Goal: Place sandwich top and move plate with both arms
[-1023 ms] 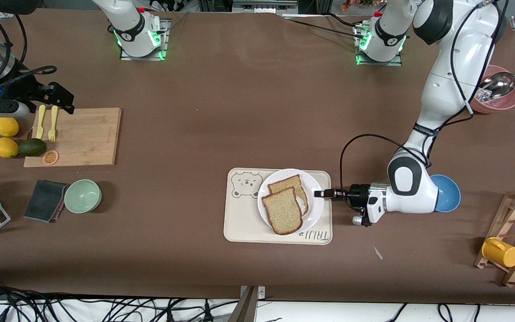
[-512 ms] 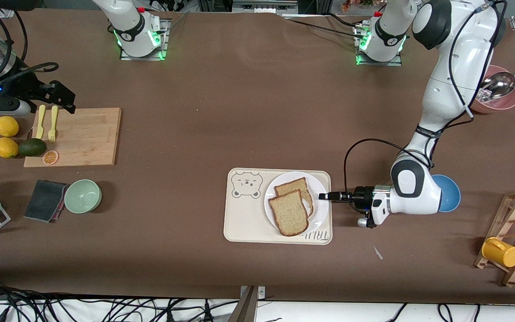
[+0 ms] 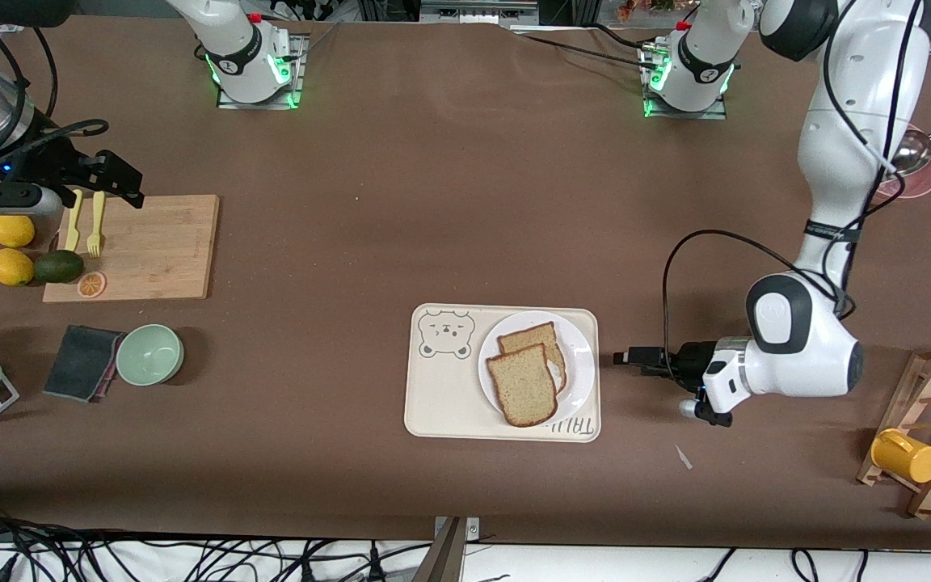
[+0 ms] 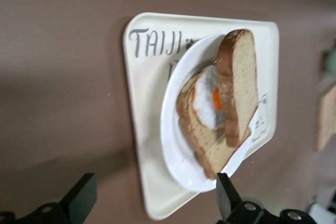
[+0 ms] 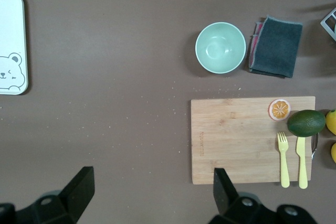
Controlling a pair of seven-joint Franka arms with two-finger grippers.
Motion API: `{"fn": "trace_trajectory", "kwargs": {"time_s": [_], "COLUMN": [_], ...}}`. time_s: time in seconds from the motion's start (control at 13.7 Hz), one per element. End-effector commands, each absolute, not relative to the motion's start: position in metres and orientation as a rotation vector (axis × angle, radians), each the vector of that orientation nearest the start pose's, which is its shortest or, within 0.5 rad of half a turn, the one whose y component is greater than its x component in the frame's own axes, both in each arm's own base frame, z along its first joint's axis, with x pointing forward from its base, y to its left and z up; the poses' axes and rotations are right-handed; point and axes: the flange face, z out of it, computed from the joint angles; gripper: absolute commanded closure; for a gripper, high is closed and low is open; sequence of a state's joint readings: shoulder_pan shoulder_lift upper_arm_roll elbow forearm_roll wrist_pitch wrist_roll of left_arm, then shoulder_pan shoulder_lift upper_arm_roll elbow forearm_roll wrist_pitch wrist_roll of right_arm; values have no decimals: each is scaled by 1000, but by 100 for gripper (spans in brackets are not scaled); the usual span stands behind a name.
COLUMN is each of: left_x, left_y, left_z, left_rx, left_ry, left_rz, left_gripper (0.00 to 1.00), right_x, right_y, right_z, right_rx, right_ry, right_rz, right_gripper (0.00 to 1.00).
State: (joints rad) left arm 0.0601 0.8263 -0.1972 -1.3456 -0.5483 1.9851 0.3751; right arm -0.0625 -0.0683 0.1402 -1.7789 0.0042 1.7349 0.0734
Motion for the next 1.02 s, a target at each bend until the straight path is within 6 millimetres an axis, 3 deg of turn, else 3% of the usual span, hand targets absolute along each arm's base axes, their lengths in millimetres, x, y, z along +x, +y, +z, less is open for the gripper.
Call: {"fn": "trace_trajectory", "kwargs": {"time_s": [0.0, 0.29, 0.37, 0.51, 0.66, 0.95], "left_x": [712, 696, 691, 679, 657, 622], "left_y": [-98, -95, -99, -104, -101, -93], "left_z": [281, 341, 359, 413, 481, 576], "left_rx": [2678, 2931, 2992, 3060, 3113, 3163], "left_ry": [-350, -384, -346, -225, -252, -239], "left_rz": [-165, -276, -291, -256, -209, -54], "left_gripper": [0, 0, 0, 0, 0, 0], "right_x": [544, 545, 545, 544, 547, 548], "right_y": [46, 43, 43, 43, 41, 39], "right_z": [583, 582, 581, 578, 573, 577], "right_rx": [-3127, -3126, -3126, -3127, -3131, -3140], "right_ry": [-5, 14, 90, 148, 131, 133], "right_rz": [-34, -31, -28, -9, 0, -21], "right_gripper": [0, 0, 0, 0, 0, 0]}}
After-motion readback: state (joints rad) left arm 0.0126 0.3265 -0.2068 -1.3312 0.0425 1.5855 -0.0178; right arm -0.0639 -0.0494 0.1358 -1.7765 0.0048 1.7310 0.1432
